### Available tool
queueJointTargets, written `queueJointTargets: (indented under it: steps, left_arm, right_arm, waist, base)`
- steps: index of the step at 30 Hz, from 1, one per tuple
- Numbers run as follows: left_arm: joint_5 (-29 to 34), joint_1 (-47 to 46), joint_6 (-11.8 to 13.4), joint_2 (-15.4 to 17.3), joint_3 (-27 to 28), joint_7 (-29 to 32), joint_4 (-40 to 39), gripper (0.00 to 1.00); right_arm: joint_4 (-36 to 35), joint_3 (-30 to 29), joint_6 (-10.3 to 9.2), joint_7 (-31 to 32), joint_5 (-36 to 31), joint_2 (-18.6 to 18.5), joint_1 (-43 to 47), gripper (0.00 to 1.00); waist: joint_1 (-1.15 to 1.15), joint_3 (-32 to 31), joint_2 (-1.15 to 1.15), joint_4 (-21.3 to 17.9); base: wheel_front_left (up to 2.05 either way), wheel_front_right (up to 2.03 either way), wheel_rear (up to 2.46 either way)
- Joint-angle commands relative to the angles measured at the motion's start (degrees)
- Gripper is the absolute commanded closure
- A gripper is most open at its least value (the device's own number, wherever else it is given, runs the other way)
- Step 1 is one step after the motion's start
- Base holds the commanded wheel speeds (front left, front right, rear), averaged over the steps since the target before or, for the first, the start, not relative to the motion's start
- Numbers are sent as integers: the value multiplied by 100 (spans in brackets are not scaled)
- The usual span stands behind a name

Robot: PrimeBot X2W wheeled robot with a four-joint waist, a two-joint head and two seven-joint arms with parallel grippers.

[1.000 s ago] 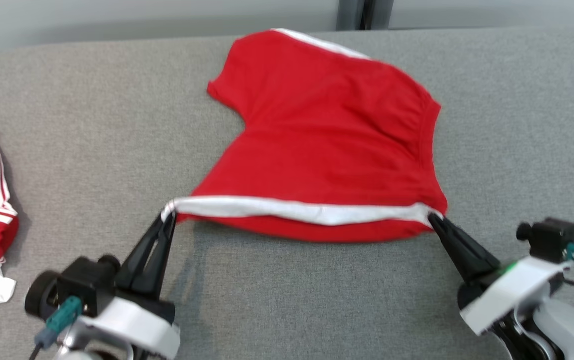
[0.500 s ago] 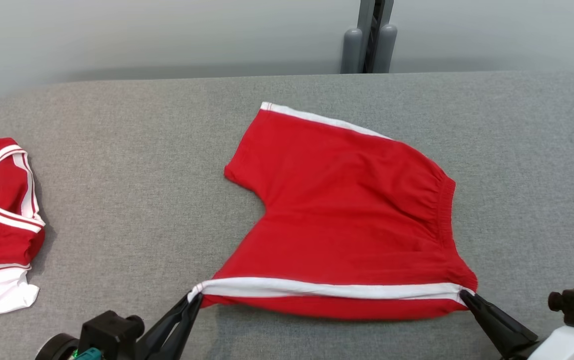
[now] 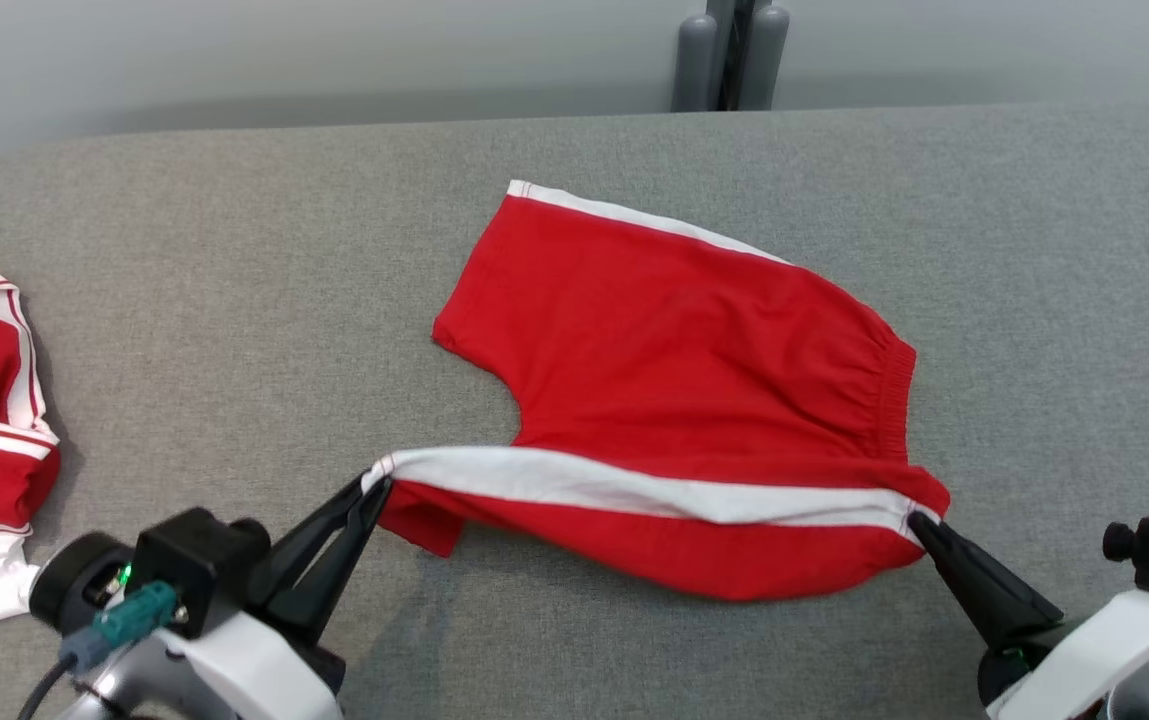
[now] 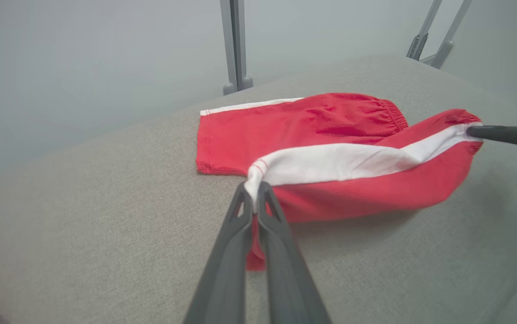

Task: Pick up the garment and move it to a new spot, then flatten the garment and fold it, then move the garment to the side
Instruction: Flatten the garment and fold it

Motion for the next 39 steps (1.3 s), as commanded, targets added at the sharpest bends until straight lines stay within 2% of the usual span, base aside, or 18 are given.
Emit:
queueJointTargets:
  steps: [1, 7, 8, 13, 19, 25, 35, 36, 37, 38, 39]
  left_arm:
    - [-81, -472, -211, -12, -10, -18, 218, 100]
    - [-242, -2119, -747, -182, -139, 42, 1209, 100]
    - [-242, -2119, -747, -182, -139, 42, 1209, 100]
    - [-241, -3597, -964, -347, -472, 125, 2352, 100]
    - [-248, -4961, -1030, -449, -1015, 46, 3740, 100]
    - [-447, -5942, -1027, -437, -1446, -357, 4881, 100]
    - [-1029, -6640, -1029, -580, -1875, -605, 6399, 100]
    - [-1080, -6658, -1029, -597, -1917, -615, 6504, 82]
    - [-1117, -6668, -1029, -614, -1939, -666, 6603, 33]
    - [-1153, -6680, -1029, -639, -1936, -732, 6683, 0]
    - [-1182, -6679, -1029, -671, -1913, -828, 6767, 0]
  right_arm:
    - [7, -222, 3, 137, 80, 227, -192, 100]
    - [139, -779, 3, 357, 140, 799, -862, 100]
    - [139, -779, 3, 357, 140, 799, -862, 100]
    - [423, -896, 3, 432, 196, 1126, -1577, 100]
    - [930, -733, 3, 291, 261, 1383, -2387, 100]
    - [1426, -468, 3, 48, 333, 1475, -3021, 100]
    - [1990, 154, 3, -255, 636, 1407, -3576, 100]
    - [1999, 213, 3, -300, 672, 1403, -3616, 85]
    - [2024, 255, 3, -345, 710, 1392, -3633, 56]
    - [2046, 288, 3, -404, 720, 1362, -3633, 3]
    - [2066, 319, 3, -481, 734, 1324, -3625, 0]
  waist:
    - [0, 210, 0, -22]
    - [0, 771, 0, -109]
    - [0, 771, 0, -109]
    - [0, 1187, 0, -264]
    - [0, 1558, 0, -511]
    - [0, 1839, 0, -735]
    - [0, 1996, 0, -876]
    - [0, 1997, 0, -873]
    - [0, 1992, 0, -869]
    - [0, 1984, 0, -858]
    - [0, 1970, 0, -838]
  base:
    - [0, 0, 0]
    - [0, 0, 0]
    - [0, 0, 0]
    - [0, 0, 0]
    - [0, 0, 0]
    - [0, 0, 0]
    - [0, 0, 0]
    - [0, 0, 0]
    - [0, 0, 0]
    - [0, 0, 0]
    - [0, 0, 0]
